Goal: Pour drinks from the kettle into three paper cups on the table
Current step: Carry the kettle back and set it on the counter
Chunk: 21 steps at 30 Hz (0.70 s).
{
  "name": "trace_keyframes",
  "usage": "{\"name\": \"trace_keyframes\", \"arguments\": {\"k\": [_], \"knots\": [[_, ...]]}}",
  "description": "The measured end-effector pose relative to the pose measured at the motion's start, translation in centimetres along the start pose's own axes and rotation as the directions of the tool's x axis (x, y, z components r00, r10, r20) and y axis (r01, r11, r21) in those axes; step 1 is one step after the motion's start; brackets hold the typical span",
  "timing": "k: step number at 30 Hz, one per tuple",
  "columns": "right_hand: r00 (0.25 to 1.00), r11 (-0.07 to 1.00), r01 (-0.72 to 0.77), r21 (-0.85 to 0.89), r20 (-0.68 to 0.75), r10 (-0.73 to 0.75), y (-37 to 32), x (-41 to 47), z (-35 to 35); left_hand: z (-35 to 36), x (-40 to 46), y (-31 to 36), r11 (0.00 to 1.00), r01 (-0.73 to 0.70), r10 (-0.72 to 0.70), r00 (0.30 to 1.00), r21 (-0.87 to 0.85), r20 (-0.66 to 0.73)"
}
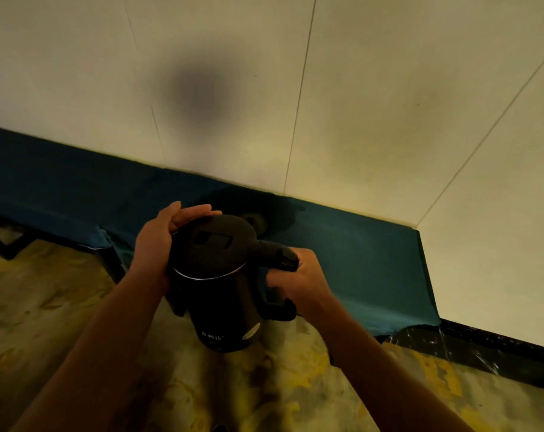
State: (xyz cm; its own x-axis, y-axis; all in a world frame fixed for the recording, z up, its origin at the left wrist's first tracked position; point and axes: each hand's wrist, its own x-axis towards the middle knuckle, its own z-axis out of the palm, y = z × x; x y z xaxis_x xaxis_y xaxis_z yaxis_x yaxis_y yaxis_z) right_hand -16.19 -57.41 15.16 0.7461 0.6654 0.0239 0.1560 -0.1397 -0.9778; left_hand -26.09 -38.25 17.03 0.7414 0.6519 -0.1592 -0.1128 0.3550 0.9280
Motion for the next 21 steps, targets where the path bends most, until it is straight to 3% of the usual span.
{"name": "trace_keyframes", "arguments": {"k": [11, 21], "knots": [[0.987, 0.994, -0.094, 0.057, -0.128, 0.101, 1.3, 13.5, 2.5, -1.3, 17.7, 1.1, 0.995, 0.061, -0.072, 0.989, 0.083, 0.126], [0.974, 0.998, -0.063, -0.009, -0.220, 0.060, 6.4, 24.3, 0.2, 2.5, 30.5, -1.4, 0.954, 0.152, -0.185, 0.977, 0.257, 0.110]]}}
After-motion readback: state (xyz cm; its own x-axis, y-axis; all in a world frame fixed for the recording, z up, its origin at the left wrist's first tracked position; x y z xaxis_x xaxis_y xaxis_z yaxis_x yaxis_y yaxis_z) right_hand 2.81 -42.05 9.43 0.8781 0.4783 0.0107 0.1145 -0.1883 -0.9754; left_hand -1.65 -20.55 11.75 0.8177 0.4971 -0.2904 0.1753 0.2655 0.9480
